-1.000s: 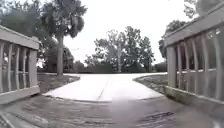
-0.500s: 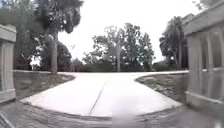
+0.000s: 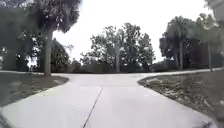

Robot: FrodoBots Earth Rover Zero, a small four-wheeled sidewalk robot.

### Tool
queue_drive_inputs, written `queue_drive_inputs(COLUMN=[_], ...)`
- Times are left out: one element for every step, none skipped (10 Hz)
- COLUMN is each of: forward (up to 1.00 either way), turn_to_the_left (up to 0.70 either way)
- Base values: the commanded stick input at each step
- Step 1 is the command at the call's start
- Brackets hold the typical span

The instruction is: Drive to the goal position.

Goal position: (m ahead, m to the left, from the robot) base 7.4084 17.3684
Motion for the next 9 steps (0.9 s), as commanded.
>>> queue_drive_inputs(forward=[1.00, 1.00, 1.00, 1.00, 1.00, 1.00, 1.00, 1.00, 1.00], turn_to_the_left=[0.27, 0.27, 0.27, 0.27, 0.27, 0.27, 0.27, 0.27, 0.20])
